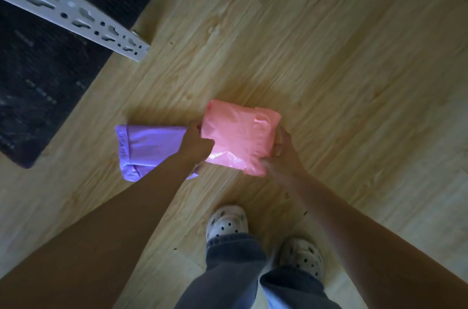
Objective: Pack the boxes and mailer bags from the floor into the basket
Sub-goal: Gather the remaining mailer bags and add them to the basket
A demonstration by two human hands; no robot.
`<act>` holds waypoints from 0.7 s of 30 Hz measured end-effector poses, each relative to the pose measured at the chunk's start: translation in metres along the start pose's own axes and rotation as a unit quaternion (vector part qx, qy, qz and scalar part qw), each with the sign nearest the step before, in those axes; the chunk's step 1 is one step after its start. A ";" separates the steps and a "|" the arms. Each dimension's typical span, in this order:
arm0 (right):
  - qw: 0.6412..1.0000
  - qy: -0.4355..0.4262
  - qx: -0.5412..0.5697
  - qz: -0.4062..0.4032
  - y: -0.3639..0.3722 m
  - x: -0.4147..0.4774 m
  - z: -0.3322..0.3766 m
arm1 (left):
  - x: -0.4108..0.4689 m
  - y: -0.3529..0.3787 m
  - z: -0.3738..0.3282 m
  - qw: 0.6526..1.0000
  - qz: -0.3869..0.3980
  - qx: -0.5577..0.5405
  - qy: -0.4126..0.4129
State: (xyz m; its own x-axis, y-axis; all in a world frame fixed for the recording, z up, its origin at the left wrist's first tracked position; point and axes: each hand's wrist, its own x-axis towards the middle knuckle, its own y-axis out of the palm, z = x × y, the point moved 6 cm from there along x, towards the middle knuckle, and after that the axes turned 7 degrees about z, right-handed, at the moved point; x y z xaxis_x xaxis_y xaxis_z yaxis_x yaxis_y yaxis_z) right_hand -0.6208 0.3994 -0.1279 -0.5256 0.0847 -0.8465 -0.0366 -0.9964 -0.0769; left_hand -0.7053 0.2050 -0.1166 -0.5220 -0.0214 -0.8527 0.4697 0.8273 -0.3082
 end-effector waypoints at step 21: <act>0.998 0.006 -0.039 -0.046 -0.035 -0.014 0.039 | -0.023 0.042 -0.012 0.995 0.063 -0.042 -0.064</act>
State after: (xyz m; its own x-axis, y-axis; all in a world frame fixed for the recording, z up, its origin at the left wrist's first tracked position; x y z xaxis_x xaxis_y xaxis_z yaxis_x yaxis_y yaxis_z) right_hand -0.6450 0.4328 -0.0929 -0.5125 0.1764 -0.8404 -0.0176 -0.9806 -0.1951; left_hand -0.6818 0.2467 -0.1047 -0.3649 0.0187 -0.9309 0.4623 0.8715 -0.1637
